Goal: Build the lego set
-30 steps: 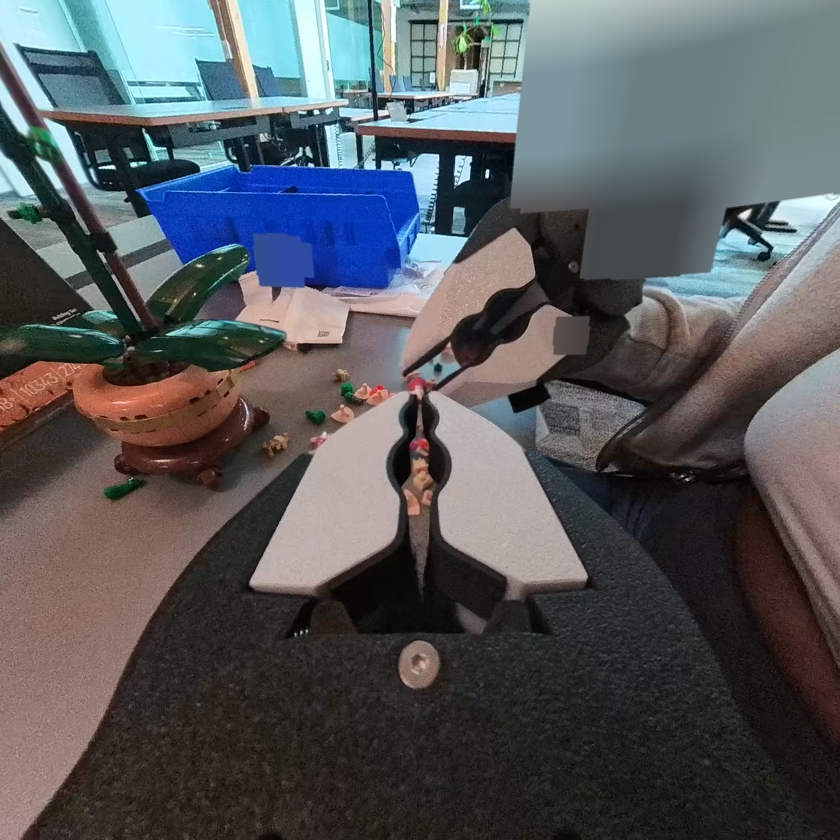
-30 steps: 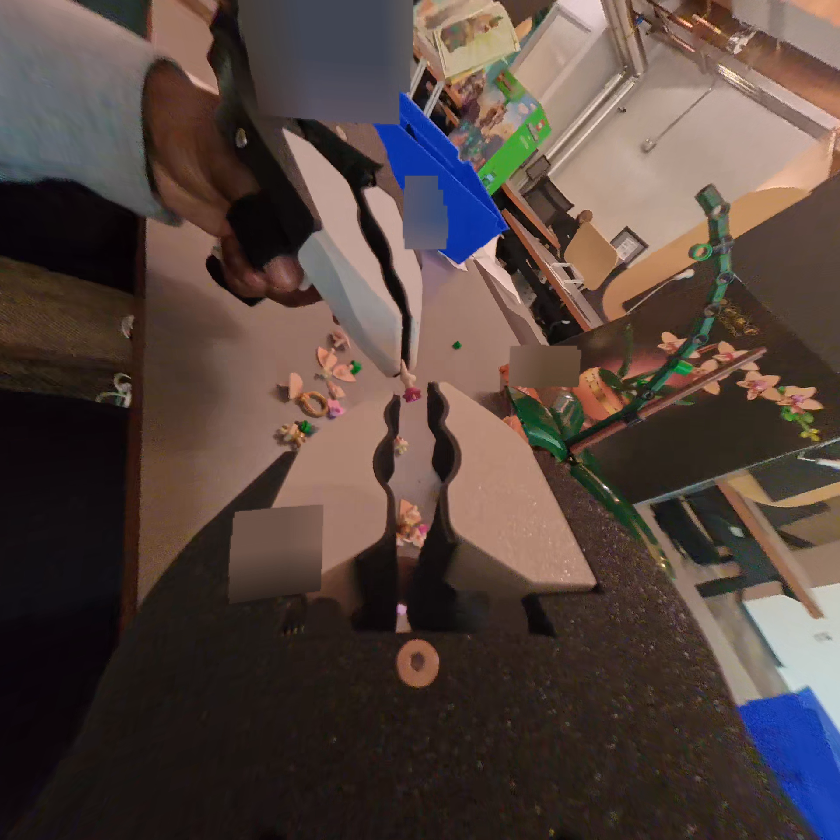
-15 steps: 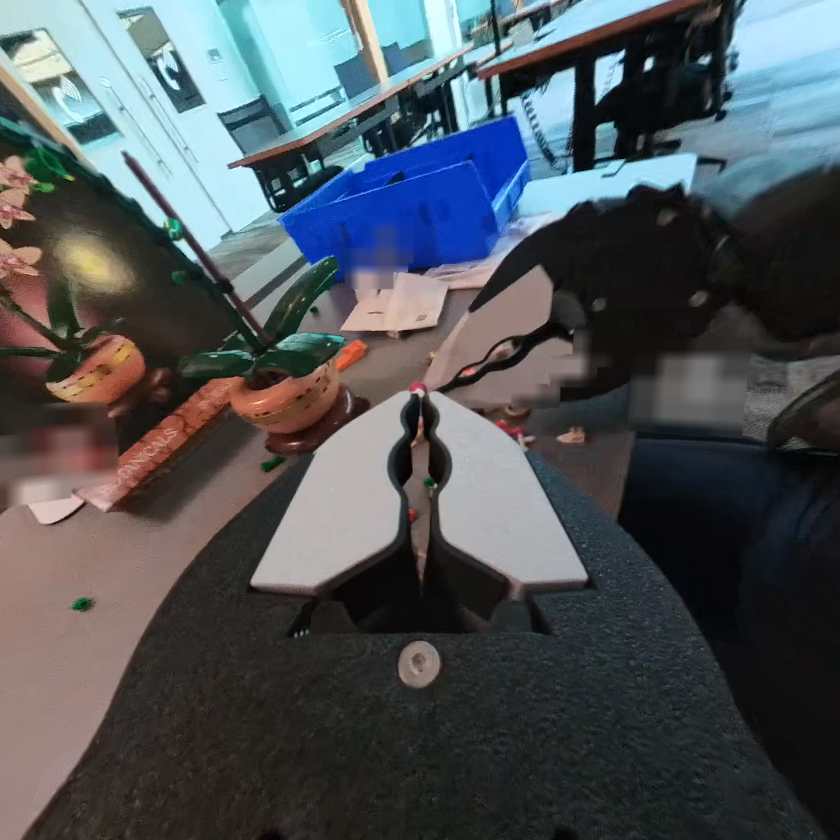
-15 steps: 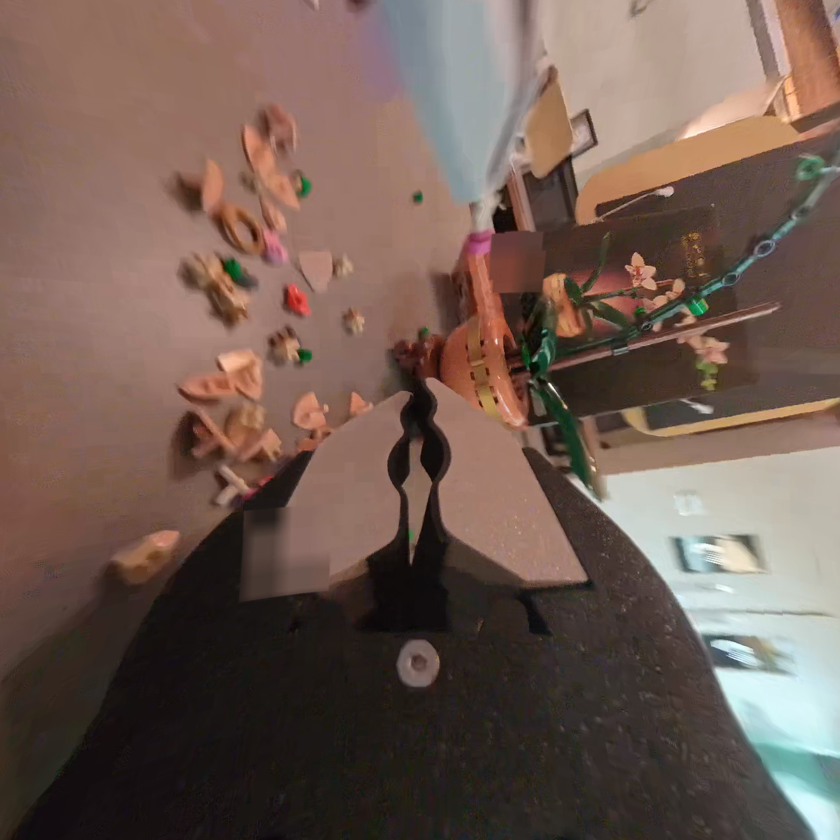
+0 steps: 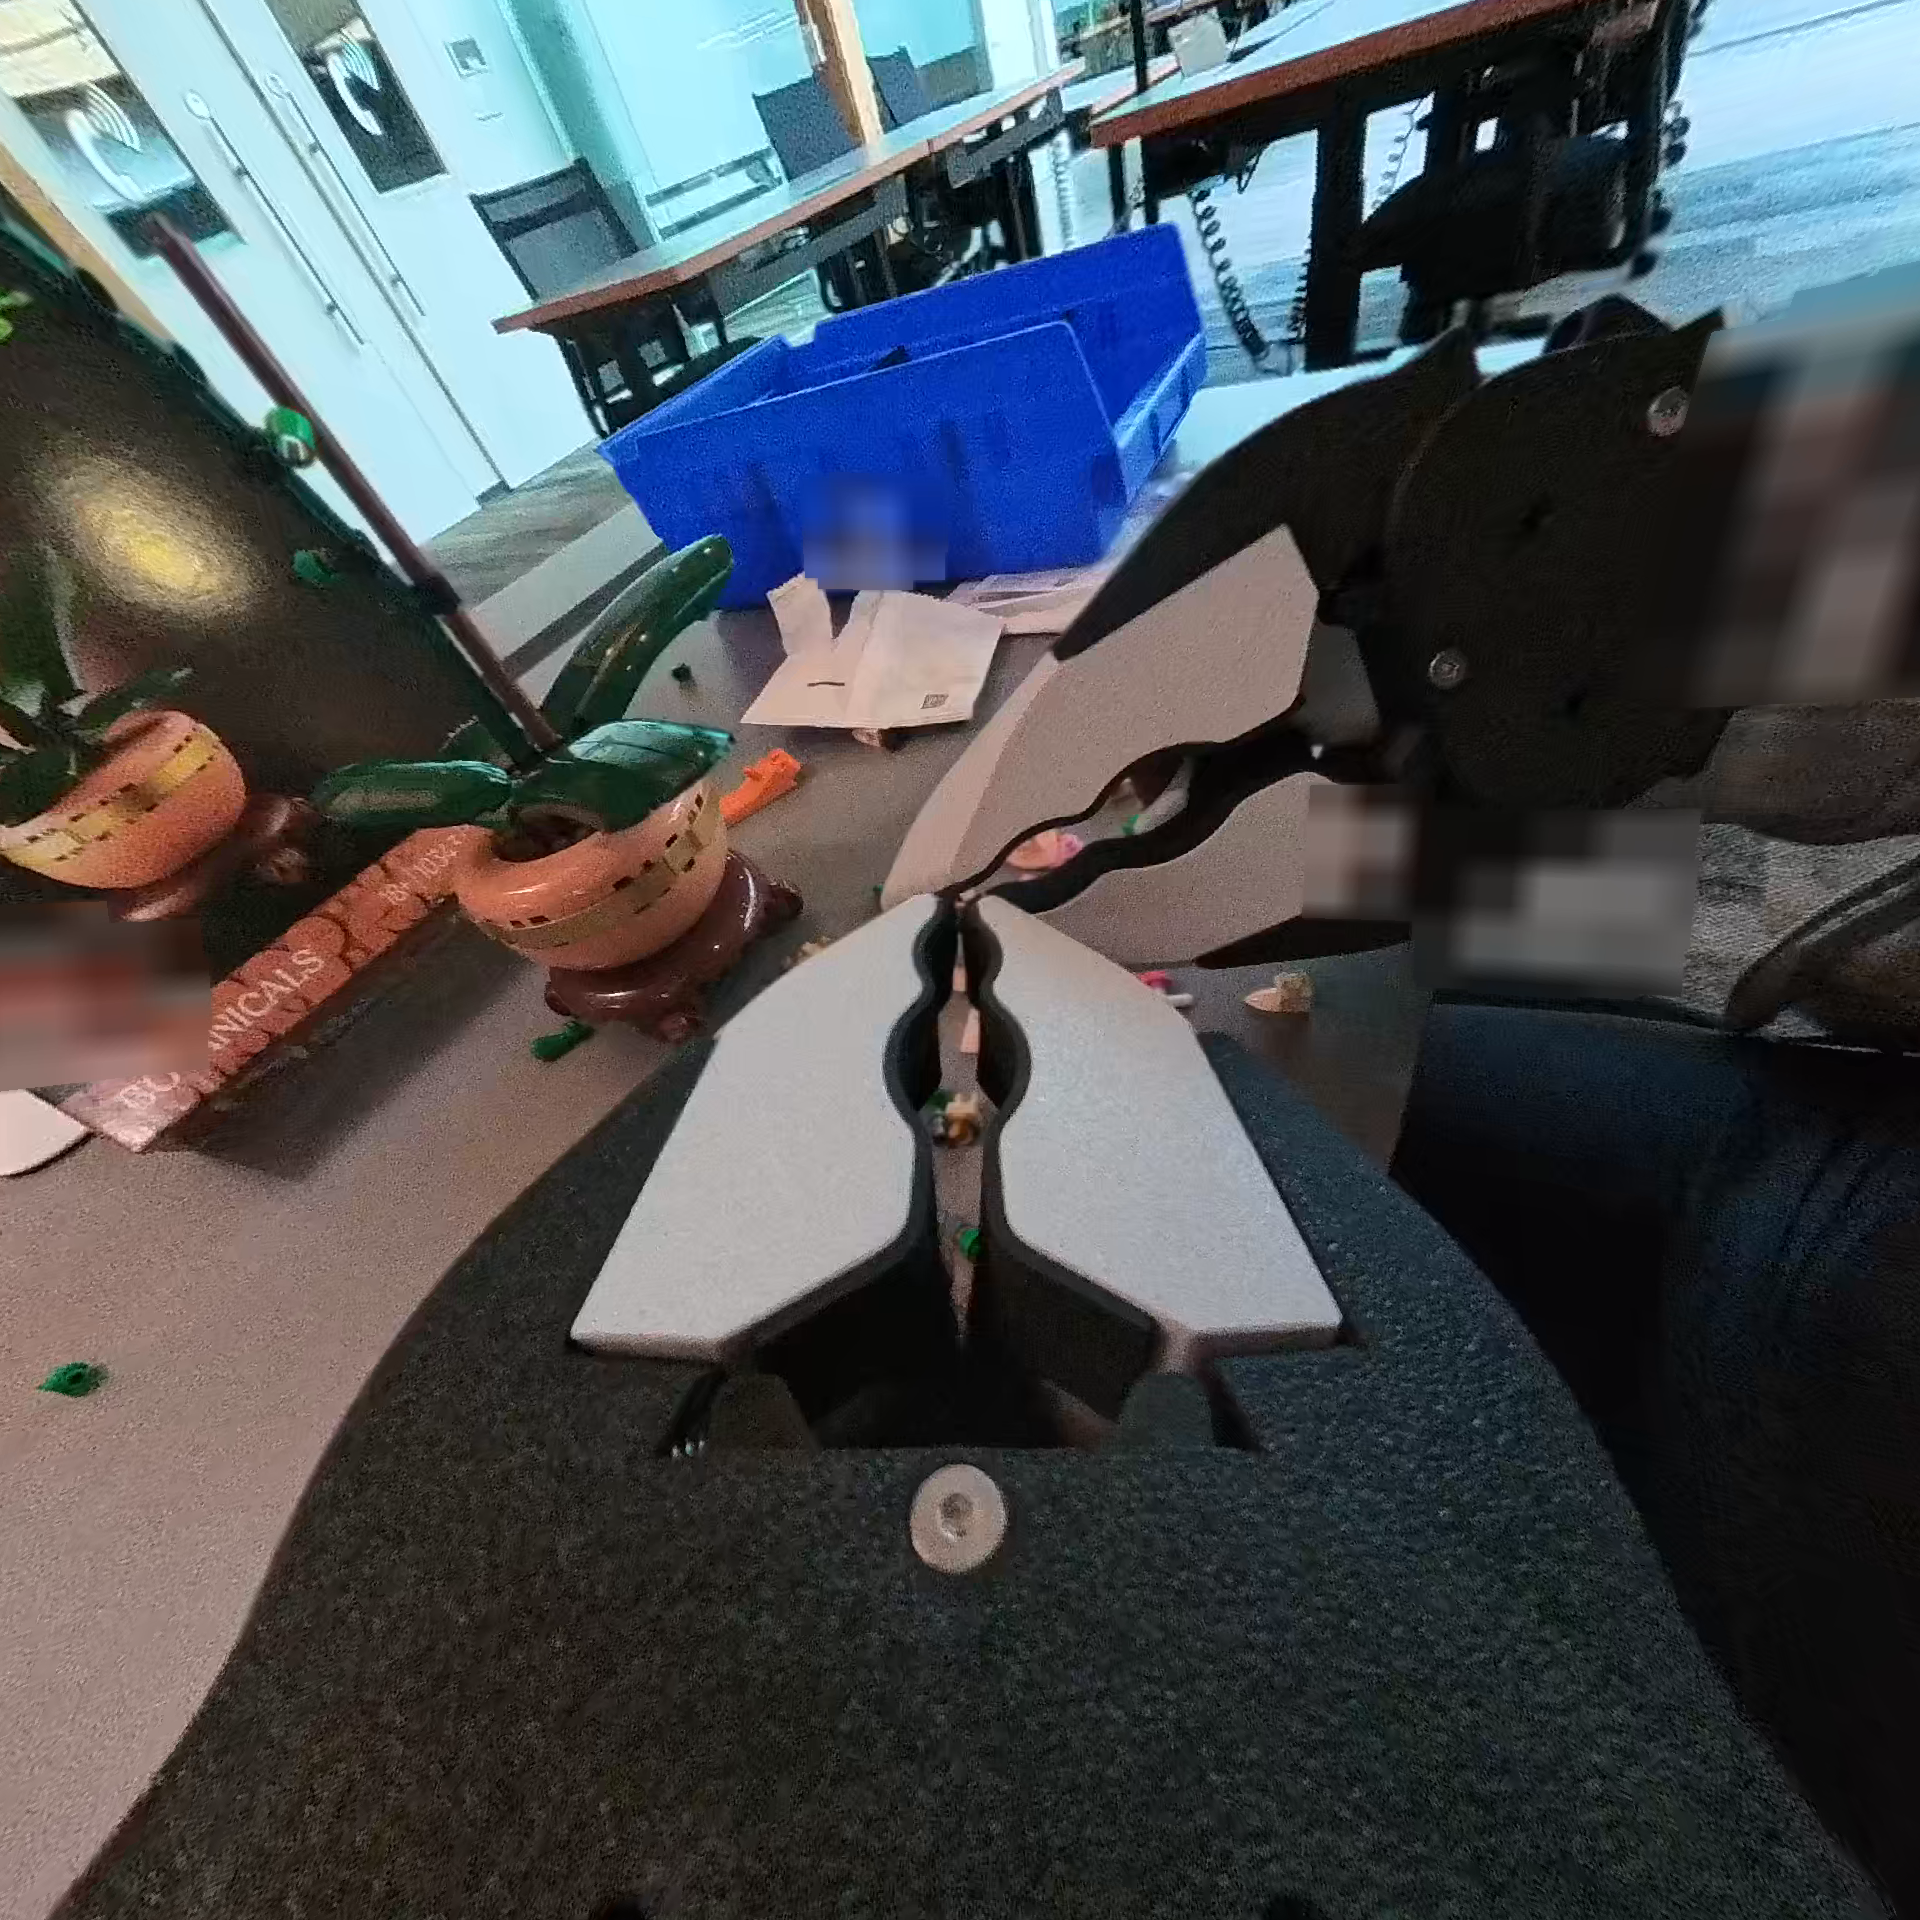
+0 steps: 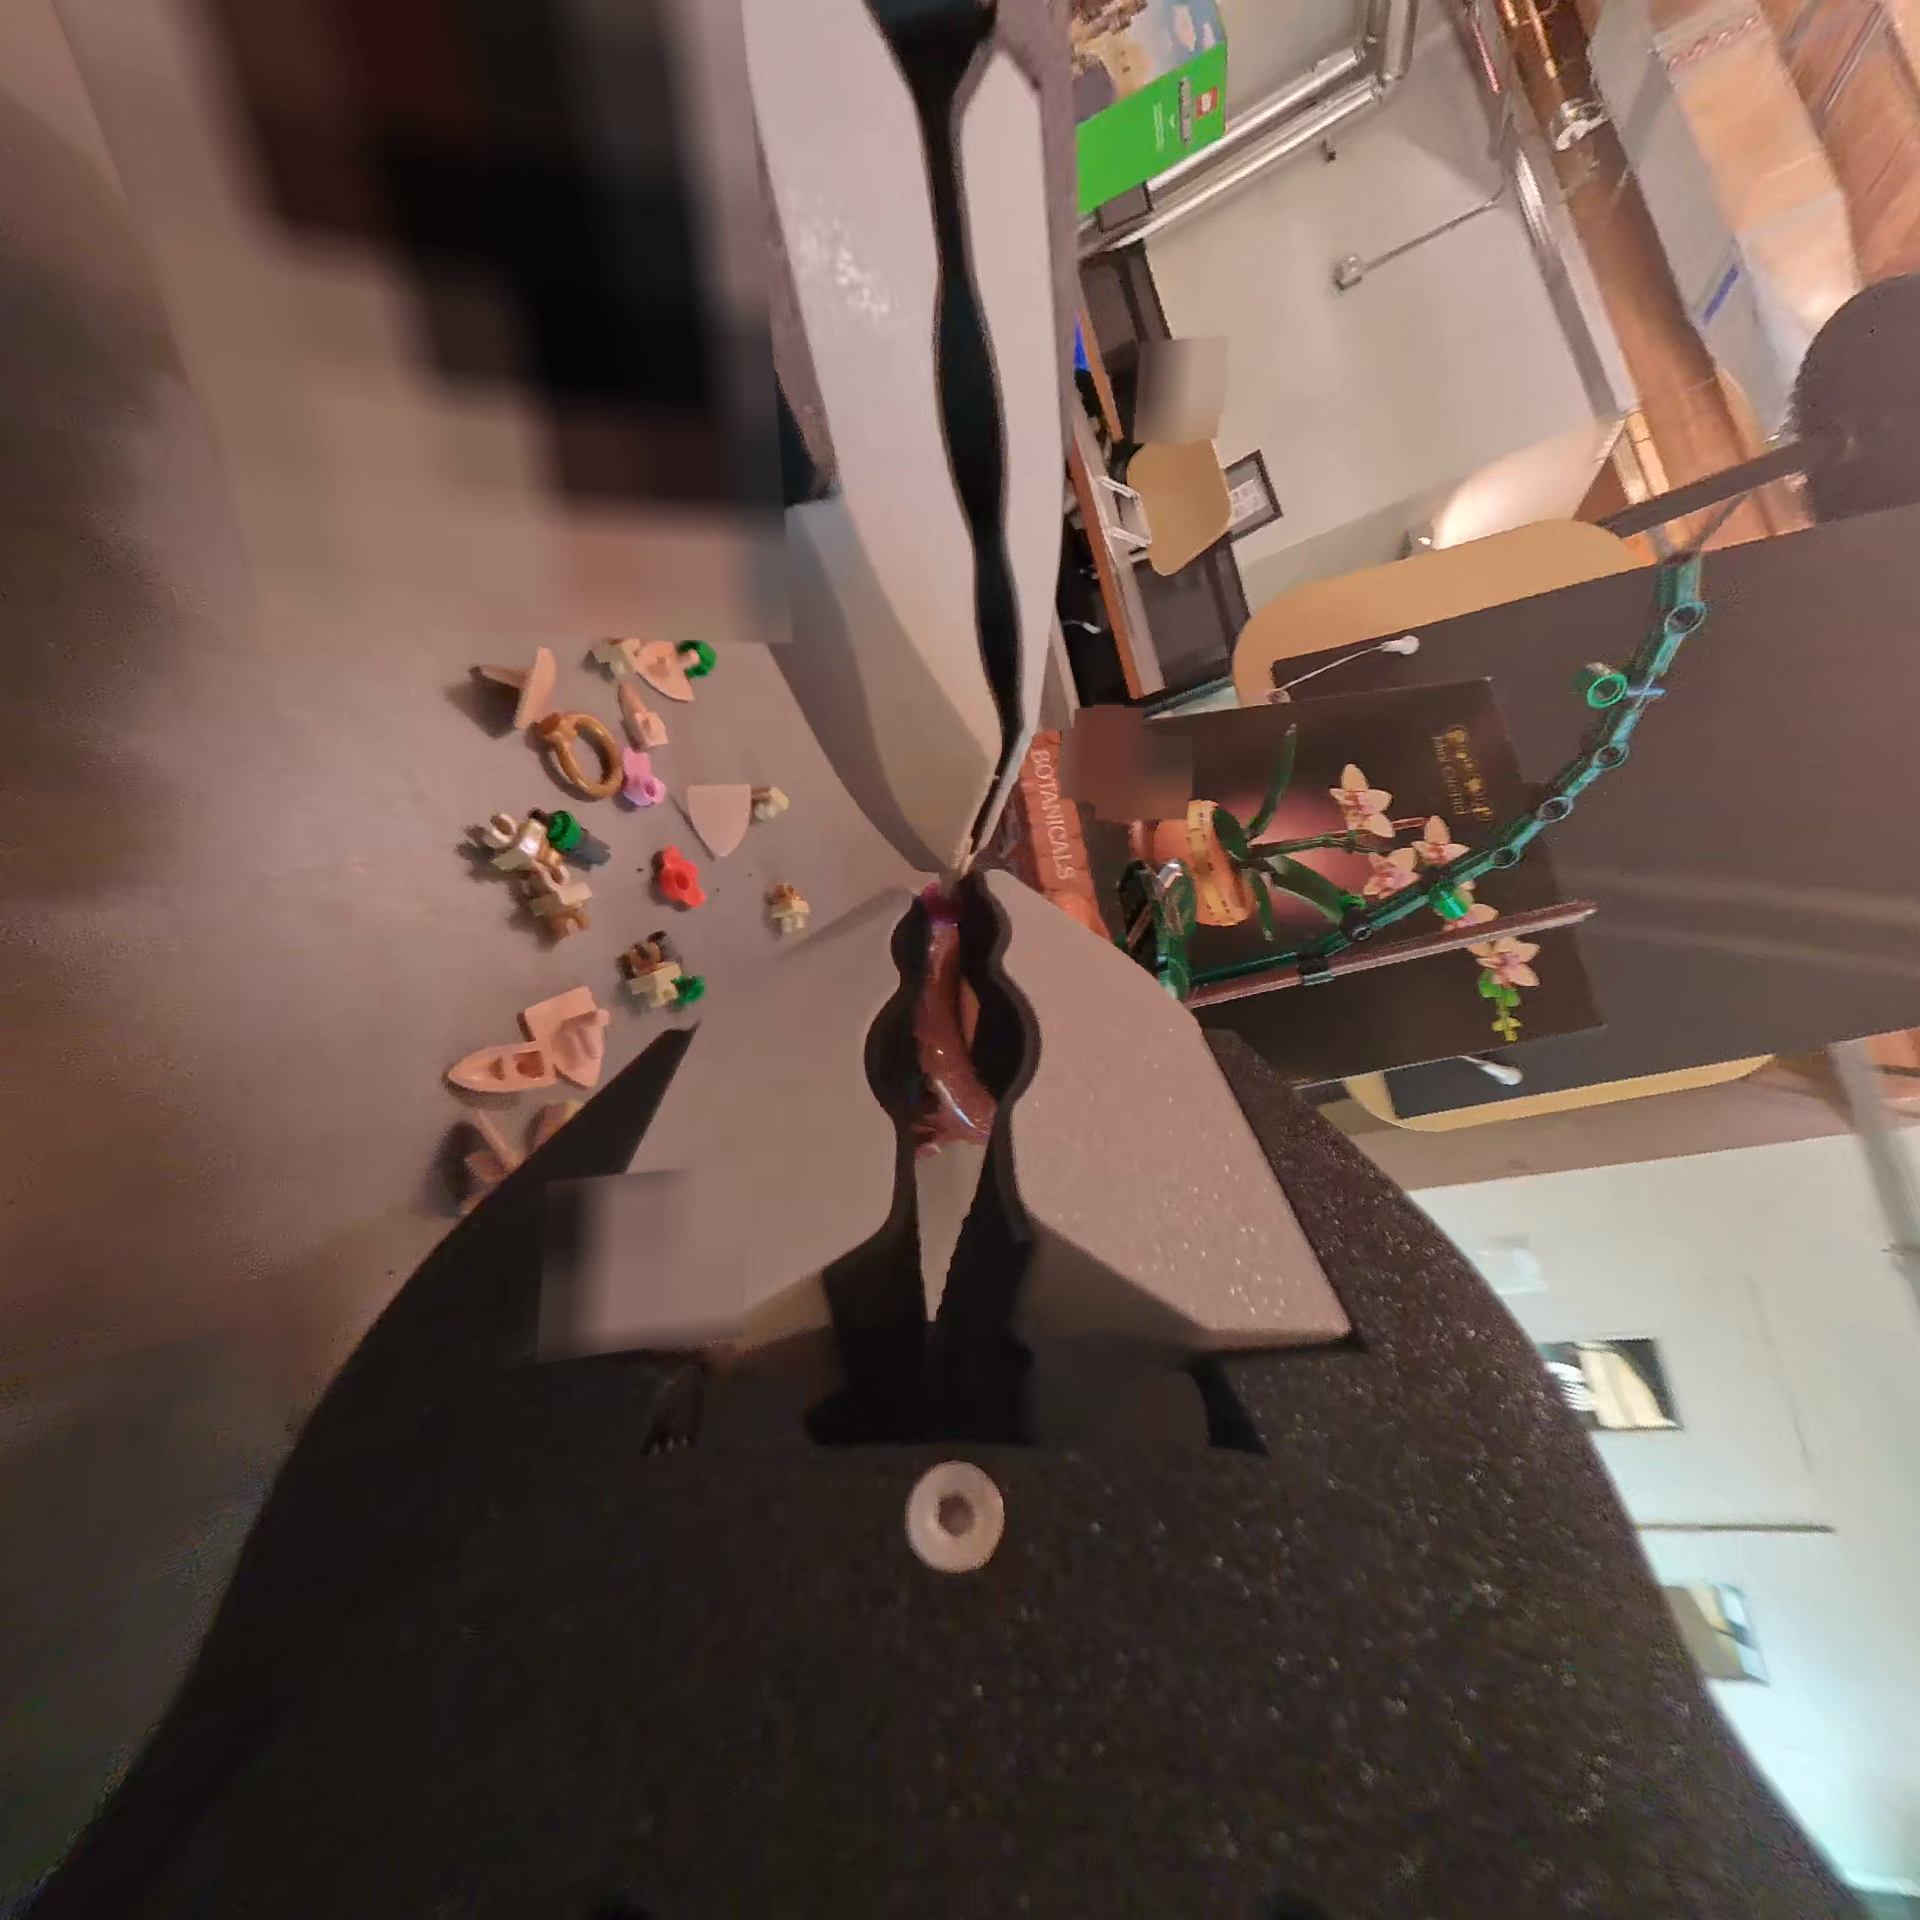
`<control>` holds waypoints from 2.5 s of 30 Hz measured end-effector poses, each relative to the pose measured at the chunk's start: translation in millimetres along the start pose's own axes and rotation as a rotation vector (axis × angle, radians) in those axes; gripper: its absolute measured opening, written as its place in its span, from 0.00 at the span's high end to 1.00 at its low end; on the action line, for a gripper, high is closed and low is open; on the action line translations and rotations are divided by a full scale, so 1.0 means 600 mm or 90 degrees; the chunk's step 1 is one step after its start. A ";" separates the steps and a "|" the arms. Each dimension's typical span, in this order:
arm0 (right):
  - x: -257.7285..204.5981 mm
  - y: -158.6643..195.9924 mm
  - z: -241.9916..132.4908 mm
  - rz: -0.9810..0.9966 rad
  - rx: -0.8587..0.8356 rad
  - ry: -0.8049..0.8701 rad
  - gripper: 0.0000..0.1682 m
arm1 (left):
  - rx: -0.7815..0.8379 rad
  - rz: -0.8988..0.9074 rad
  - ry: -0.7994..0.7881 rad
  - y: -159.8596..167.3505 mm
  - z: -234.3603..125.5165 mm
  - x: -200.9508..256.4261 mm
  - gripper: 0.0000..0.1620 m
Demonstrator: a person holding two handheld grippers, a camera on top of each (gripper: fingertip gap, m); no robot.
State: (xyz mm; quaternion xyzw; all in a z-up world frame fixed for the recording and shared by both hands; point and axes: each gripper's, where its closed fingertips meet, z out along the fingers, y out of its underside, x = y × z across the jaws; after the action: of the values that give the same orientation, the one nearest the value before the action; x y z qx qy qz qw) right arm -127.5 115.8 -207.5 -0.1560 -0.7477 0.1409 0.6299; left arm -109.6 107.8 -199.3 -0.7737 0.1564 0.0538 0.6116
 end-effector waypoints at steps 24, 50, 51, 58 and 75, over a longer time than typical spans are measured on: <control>0.018 0.012 -0.021 -0.089 -0.038 0.034 0.97 | -0.004 -0.028 0.069 -0.012 0.022 0.013 0.87; -0.011 0.014 -0.026 -0.159 -0.011 -0.025 0.97 | 0.021 0.048 0.081 0.008 0.019 0.034 1.00; -0.011 0.012 -0.025 -0.147 -0.009 -0.029 0.97 | 0.022 0.068 0.076 0.009 0.018 0.034 1.00; -0.017 0.000 -0.016 -0.109 -0.010 -0.029 0.98 | 0.003 0.158 0.036 0.013 0.001 0.032 1.00; 0.011 0.050 0.000 0.052 -0.075 -0.029 1.00 | 0.022 -0.020 0.041 -0.006 0.020 0.000 0.85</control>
State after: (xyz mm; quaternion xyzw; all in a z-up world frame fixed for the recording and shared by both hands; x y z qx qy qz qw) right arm -127.0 145.9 -213.6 -0.2197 -0.7618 0.1256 0.5963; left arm -107.4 120.3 -198.9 -0.7667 0.1649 0.0164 0.6203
